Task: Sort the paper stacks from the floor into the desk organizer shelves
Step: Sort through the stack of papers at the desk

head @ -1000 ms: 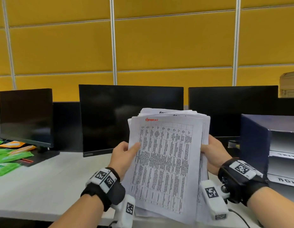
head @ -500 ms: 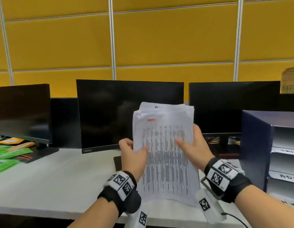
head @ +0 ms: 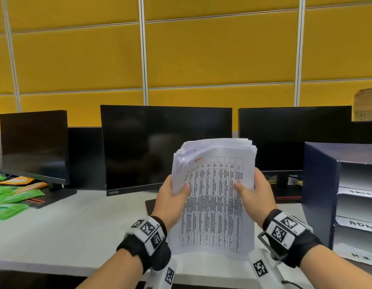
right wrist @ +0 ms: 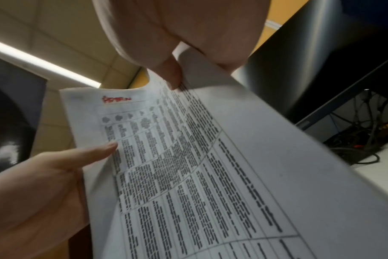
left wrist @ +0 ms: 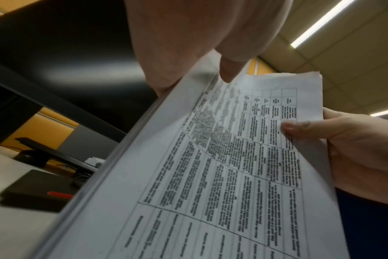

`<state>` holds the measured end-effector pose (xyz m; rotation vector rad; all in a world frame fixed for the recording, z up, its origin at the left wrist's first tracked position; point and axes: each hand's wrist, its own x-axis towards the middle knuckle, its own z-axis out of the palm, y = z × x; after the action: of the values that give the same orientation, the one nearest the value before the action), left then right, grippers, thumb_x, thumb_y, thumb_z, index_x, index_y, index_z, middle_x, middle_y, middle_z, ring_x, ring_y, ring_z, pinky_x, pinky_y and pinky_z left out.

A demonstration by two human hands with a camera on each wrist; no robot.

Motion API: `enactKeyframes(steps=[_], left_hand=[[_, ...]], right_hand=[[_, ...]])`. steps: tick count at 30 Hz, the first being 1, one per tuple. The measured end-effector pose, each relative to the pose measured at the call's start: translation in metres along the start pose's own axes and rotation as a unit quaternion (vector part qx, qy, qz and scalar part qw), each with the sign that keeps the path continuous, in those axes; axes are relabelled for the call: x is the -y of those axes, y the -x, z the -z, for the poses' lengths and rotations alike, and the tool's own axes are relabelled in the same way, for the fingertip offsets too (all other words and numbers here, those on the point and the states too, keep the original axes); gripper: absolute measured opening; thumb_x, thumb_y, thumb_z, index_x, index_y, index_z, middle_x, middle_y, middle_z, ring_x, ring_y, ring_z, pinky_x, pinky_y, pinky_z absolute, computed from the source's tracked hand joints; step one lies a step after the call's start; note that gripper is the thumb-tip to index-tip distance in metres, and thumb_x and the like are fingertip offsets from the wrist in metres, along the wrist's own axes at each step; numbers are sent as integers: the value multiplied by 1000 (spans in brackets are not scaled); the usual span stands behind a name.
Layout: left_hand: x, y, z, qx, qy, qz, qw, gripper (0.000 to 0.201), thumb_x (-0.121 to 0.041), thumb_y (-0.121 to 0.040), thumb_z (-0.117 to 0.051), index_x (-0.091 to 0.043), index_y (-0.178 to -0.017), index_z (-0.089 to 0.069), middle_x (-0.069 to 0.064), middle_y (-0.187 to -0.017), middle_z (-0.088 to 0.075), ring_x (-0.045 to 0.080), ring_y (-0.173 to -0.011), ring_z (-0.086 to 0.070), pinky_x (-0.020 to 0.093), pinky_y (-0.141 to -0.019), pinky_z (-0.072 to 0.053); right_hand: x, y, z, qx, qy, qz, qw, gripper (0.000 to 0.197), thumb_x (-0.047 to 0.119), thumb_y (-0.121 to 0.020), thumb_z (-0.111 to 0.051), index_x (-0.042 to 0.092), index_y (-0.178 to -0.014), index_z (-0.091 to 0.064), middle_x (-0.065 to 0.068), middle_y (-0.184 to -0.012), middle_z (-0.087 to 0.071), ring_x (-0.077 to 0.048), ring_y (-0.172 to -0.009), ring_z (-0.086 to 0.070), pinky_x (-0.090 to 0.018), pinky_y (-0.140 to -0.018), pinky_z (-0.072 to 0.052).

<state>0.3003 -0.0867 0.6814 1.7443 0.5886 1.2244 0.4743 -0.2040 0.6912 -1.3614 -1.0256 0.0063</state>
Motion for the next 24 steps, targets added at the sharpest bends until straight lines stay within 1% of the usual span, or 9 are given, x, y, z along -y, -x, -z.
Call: enactKeyframes(steps=[2,4,8,10,13,17,19,21,24], left_hand=[[-2,4,-5,5,-2,-10,1000,22,-21,-97,-55,-29,-117,-50,-10,-108,-63,4,-97,-62,17,-74,-51],[-2,5,-5,10,5,-6,1000,25,-23,-96,-57,-30,-119,-48,-11,-110,-62,4,-99,-61,24,-81,-53],[13,3,10,28,-8,50,998,29,-34,-90,-66,-30,-116,-54,-7,-111,-66,12,-101,-66,39,-92,-53],[28,5,20,77,-30,95,992,36,-37,-87,-69,-26,-120,-59,-6,-110,-70,13,-100,-68,43,-93,-54],[42,13,29,168,-88,129,973,34,-39,-89,-65,-26,-120,-62,-5,-110,-71,11,-101,-68,39,-95,-54],[34,11,34,176,-86,114,974,15,-31,-91,-64,-24,-104,-67,-2,-100,-74,13,-93,-71,37,-88,-57],[26,8,37,151,-27,103,983,20,-25,-87,-68,-18,-106,-68,1,-99,-75,17,-92,-72,41,-89,-56],[20,5,42,134,43,110,984,38,-26,-79,-72,-9,-113,-66,7,-102,-75,25,-95,-72,47,-90,-55],[21,2,55,181,93,144,968,56,-25,-75,-81,-3,-121,-60,16,-109,-72,33,-102,-69,52,-94,-52]], right_hand=[[1,5,-5,16,2,10,1000,36,4,-91,-57,20,-123,-51,10,-108,-62,-3,-99,-60,-29,-87,-52],[0,10,-8,28,3,9,1000,40,7,-93,-55,21,-129,-45,10,-112,-60,-4,-103,-58,-28,-88,-50],[-12,13,-3,29,-5,-36,999,50,7,-90,-60,20,-132,-37,4,-114,-57,-10,-102,-58,-22,-79,-46],[-21,13,1,44,4,-65,997,51,9,-88,-64,17,-132,-39,1,-116,-57,-15,-105,-57,-24,-82,-44],[-27,15,3,62,26,-76,995,45,12,-87,-66,15,-128,-47,3,-115,-61,-15,-107,-58,-26,-87,-44],[-17,14,2,39,-38,-68,996,36,2,-88,-62,16,-120,-54,5,-107,-65,-11,-100,-62,-17,-75,-46],[-7,10,4,28,-89,-59,994,36,-1,-88,-60,15,-120,-55,4,-107,-66,-9,-99,-63,-20,-77,-49],[0,5,6,23,-132,-50,990,37,-4,-87,-59,10,-121,-55,-1,-110,-67,-14,-101,-65,-26,-82,-53],[2,-2,6,31,-190,-49,980,37,-7,-86,-57,4,-122,-55,-11,-114,-67,-23,-104,-65,-35,-90,-54]])
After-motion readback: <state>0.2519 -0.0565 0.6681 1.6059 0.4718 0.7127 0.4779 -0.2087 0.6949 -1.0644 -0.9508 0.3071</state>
